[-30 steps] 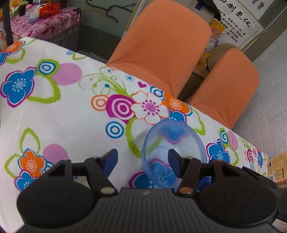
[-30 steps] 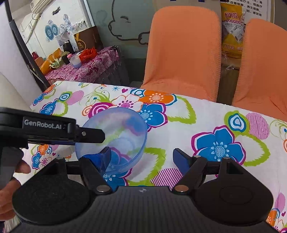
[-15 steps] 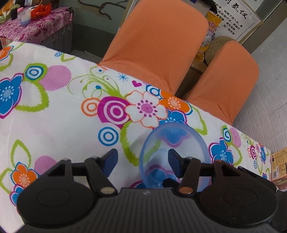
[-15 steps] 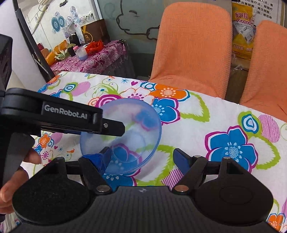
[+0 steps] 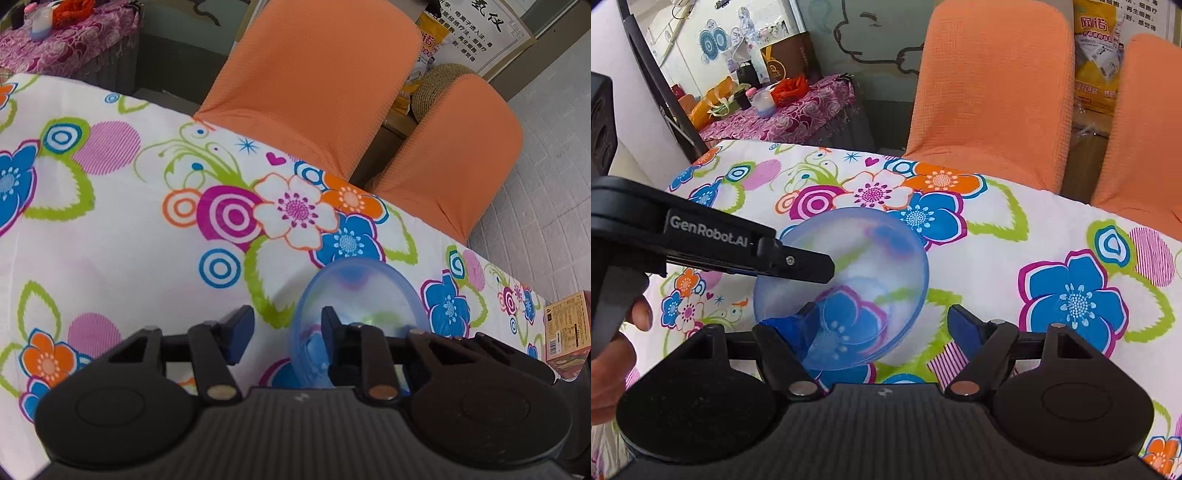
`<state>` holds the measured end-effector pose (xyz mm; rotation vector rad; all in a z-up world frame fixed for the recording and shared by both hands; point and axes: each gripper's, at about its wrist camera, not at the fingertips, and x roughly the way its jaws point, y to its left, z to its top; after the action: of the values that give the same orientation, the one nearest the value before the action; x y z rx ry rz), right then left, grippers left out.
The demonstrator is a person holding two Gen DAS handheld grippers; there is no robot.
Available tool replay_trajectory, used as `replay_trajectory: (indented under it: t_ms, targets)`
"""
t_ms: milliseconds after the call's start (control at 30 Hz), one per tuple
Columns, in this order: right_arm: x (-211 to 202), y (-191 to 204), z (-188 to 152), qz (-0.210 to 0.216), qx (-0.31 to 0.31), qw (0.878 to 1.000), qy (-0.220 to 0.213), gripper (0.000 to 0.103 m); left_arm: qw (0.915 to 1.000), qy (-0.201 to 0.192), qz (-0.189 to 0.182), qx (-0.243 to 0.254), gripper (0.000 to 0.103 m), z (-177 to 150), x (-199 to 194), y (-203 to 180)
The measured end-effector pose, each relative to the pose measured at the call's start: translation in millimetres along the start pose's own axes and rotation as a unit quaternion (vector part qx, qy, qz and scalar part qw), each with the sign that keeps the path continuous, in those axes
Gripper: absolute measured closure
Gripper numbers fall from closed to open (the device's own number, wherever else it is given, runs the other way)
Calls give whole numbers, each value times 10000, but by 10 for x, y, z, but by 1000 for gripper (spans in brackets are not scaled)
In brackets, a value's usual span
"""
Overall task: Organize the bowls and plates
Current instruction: 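Close the left gripper on the translucent blue bowl rim, then carry the blue bowl with the left gripper and lower it into the white bowl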
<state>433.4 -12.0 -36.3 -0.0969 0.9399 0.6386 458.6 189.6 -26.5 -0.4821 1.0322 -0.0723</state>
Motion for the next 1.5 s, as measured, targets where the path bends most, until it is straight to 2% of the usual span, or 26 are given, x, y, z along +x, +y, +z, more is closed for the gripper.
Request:
replay_trajectory:
  t_ms: [133, 167, 200, 233, 400, 533, 867, 1033, 1233, 1500]
  targets:
    - [-45, 56, -48, 83, -108, 9999, -92, 43, 10000, -19, 1, 88, 80, -41, 18, -84]
    - [-48, 79, -54, 134, -159, 9997, -82, 43, 9999, -23, 29, 103, 85, -47, 20, -96]
    - [-50, 99, -61, 184, -177, 9996, -71, 43, 9999, 7, 77, 78, 98, -52, 34, -97]
    - [-46, 116, -63, 244, -169, 9995, -53, 42, 10000, 24, 70, -21, 102, -53, 40, -77]
    - [-43, 151, -48, 228, -70, 9997, 23, 42, 9987, 153, -187, -451, 102, -26, 30, 71]
    - [-85, 175, -52, 239, 60, 9996, 112, 40, 9978, 266, -205, -573, 102, -50, 7, 83]
    - [-414, 245, -393, 230, 218, 9993, 187, 39, 9946, 533, -383, -806, 102, -466, -216, 12]
    - [-781, 276, -608, 248, 346, 9991, 82, 39, 9958, 453, -461, -642, 102, -766, -534, -221]
    - [-1471, 286, -908, 23, 339, 9989, -324, 39, 9974, 249, -652, -189, 102, -1177, -992, -725]
    - [-2260, 104, -1639, -391, 640, 9954, -601, 38, 9937, 393, -976, 381, 102, -1927, -1246, -1450]
